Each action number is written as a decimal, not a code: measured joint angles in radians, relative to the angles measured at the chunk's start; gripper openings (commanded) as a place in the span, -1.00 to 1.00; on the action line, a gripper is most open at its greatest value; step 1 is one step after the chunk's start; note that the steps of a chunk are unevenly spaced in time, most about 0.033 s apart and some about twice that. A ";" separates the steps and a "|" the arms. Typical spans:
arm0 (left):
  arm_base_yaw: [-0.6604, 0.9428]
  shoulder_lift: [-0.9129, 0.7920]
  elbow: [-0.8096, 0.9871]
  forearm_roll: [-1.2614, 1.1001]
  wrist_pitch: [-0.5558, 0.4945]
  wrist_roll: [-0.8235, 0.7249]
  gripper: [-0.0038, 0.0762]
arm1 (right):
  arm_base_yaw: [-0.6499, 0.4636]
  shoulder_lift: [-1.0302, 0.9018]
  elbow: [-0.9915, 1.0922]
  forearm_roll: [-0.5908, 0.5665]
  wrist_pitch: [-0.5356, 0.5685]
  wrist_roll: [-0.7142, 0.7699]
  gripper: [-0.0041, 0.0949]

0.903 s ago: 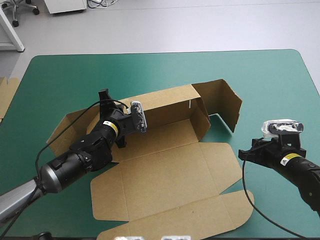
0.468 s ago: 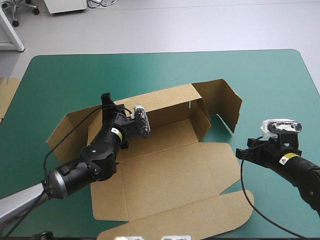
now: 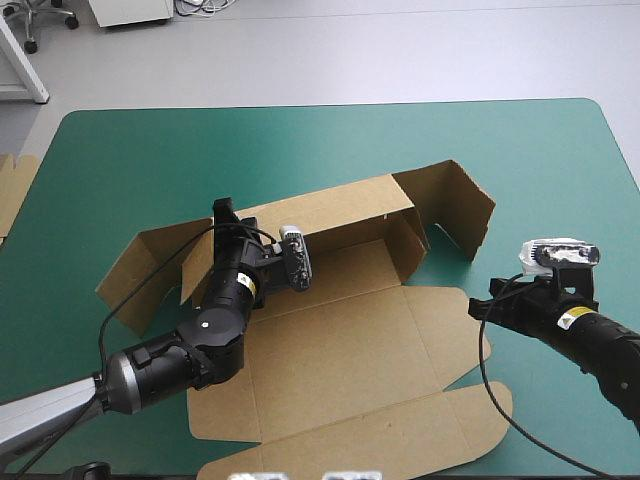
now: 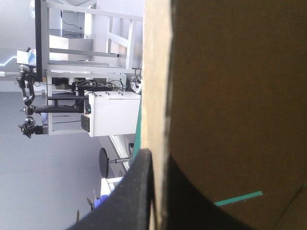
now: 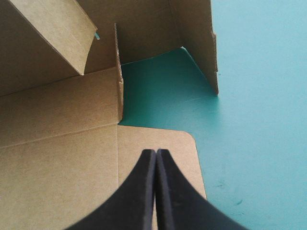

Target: Fold the box

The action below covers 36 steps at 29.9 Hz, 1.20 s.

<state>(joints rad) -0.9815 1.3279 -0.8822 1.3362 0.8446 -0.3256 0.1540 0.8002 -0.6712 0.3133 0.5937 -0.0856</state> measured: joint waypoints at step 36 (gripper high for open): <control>-0.008 0.010 0.128 0.241 0.138 -0.037 -0.93 | 0.000 0.102 -0.216 0.066 0.220 -0.079 -0.96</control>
<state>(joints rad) -0.9900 1.3379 -0.7546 1.5775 0.9827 -0.3629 0.1540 0.9027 -0.8876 0.3788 0.8137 -0.1641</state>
